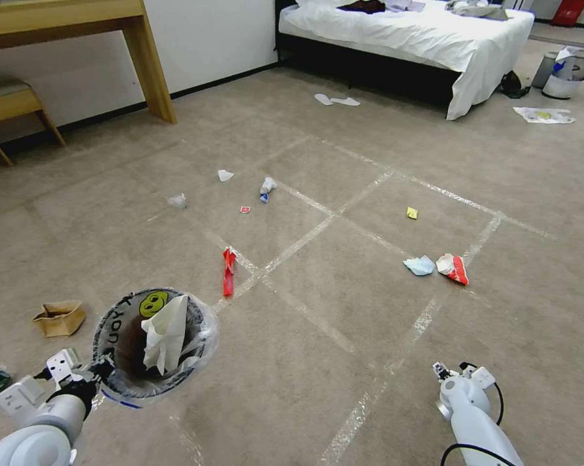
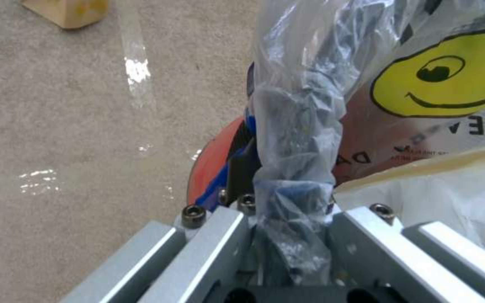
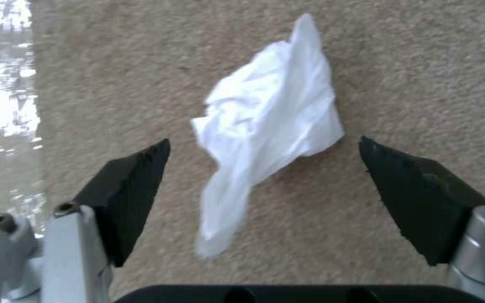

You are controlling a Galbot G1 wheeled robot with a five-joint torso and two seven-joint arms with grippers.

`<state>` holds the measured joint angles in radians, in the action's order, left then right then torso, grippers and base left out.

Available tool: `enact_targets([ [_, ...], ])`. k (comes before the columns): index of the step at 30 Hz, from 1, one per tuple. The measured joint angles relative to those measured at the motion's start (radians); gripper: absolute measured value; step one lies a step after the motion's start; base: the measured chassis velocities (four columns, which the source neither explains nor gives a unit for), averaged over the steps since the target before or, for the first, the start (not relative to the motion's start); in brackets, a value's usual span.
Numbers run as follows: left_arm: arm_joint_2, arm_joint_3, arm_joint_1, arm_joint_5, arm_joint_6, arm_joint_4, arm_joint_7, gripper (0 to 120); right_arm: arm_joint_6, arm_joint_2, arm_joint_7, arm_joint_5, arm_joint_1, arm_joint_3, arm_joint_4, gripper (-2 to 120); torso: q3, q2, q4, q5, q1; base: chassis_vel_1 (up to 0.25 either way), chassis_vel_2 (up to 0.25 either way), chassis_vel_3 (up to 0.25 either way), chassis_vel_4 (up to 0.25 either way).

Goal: Pick up the trash bin and place the garbage on the floor into it.

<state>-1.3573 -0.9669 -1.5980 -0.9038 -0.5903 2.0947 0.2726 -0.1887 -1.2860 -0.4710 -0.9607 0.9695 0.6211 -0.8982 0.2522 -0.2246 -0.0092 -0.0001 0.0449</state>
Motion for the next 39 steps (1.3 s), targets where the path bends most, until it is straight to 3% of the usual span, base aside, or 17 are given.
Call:
enact_targets([
  [12,-0.001,0.003,0.002,0.008,0.011,-0.020,-0.006,0,0.013,0.002,0.046,0.030,-0.039,0.017,0.086,39,0.000,0.000,0.0000,0.0000,0.000,0.000,0.000,0.000,0.000],
  [19,0.000,0.002,-0.002,0.009,0.015,-0.019,-0.007,0,0.016,0.000,0.058,0.040,-0.044,0.016,0.100,19,0.000,0.000,0.0000,0.0000,0.000,0.000,0.000,0.000,0.000],
  [21,-0.001,0.002,-0.003,0.012,0.018,-0.018,-0.007,0,0.017,-0.001,0.061,0.041,-0.036,0.015,0.087,7,0.000,0.000,0.0000,0.0002,0.000,0.000,0.000,0.000,0.000],
  [25,-0.002,0.002,-0.003,0.015,0.019,-0.018,-0.007,0,0.017,0.000,0.065,0.037,-0.018,0.014,0.047,0,0.000,0.000,0.0000,0.0001,0.000,0.000,0.000,0.000,0.000],
  [29,-0.001,0.004,-0.002,0.016,0.019,-0.017,-0.007,0,0.032,0.010,0.081,0.021,0.040,0.008,-0.085,0,0.000,0.000,-0.0001,0.0000,0.000,0.000,0.000,0.000,0.000],
  [31,0.001,0.008,0.001,0.016,0.018,-0.012,-0.006,0,0.106,0.025,0.136,0.011,0.094,-0.012,-0.240,0,0.000,0.000,-0.0003,0.0002,0.000,0.000,0.000,0.000,0.000],
  [32,0.001,0.008,0.001,0.016,0.018,-0.012,-0.006,0,0.106,0.025,0.136,0.011,0.094,-0.012,-0.240,0,0.000,0.000,-0.0003,0.0002,0.000,0.000,0.000,0.000,0.000],
  [34,0.002,0.016,0.002,0.016,0.015,-0.007,-0.004,0,0.172,0.040,0.211,-0.008,0.150,-0.034,-0.424,0,0.000,0.000,0.0000,-0.0003,0.000,0.000,0.000,0.000,0.000],
  [36,0.002,0.018,0.002,0.016,0.014,-0.005,-0.003,0,0.185,0.044,0.226,-0.012,0.161,-0.039,-0.462,0,0.000,0.000,-0.0001,0.0000,0.000,0.000,0.000,0.000,0.000],
  [37,0.002,0.024,0.002,0.016,0.011,0.001,-0.001,0,0.225,0.061,0.277,-0.019,0.182,-0.060,-0.580,0,0.000,0.000,-0.0002,-0.0001,0.000,0.000,0.000,0.000,0.000],
  [38,0.002,0.024,0.002,0.016,0.011,0.001,-0.001,0,0.225,0.061,0.277,-0.019,0.182,-0.060,-0.580,0,0.000,0.000,-0.0002,-0.0001,0.000,0.000,0.000,0.000,0.000],
  [39,0.002,0.029,0.004,0.015,0.008,0.006,0.000,0,0.258,0.079,0.313,-0.025,0.188,-0.083,-0.668,0,0.000,0.000,0.0002,-0.0001,0.000,0.000,0.000,0.000,0.000],
])
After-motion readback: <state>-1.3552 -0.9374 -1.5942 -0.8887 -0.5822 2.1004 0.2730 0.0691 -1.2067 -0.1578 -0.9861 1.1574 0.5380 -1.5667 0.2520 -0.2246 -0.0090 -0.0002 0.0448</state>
